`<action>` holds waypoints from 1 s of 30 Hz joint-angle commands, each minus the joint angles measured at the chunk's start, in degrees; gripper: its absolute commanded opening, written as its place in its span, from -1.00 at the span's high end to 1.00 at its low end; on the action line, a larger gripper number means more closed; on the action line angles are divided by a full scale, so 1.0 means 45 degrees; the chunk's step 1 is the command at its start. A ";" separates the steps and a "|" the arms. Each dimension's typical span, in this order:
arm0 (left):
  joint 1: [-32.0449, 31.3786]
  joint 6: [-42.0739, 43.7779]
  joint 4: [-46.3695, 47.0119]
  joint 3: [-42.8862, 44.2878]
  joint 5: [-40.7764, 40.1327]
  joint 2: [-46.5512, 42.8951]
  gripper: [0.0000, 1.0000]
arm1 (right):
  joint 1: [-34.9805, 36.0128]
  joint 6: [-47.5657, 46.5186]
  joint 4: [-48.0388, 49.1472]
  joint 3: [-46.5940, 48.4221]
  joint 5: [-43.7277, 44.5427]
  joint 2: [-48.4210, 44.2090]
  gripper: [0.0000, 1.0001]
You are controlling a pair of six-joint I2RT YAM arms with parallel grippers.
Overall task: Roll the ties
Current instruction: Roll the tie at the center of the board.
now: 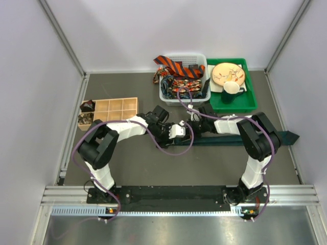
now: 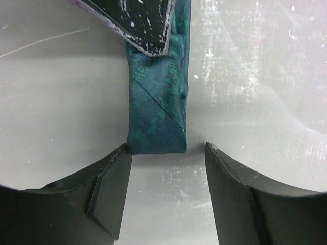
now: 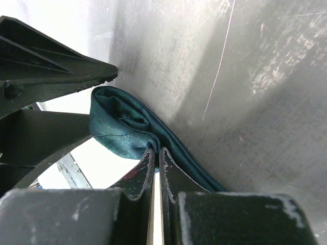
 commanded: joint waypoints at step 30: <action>-0.1423 -0.2177 0.1590 0.2577 0.0734 0.1359 0.21 | 0.0137 -0.0340 -0.0225 0.0214 0.0709 0.0301 1.00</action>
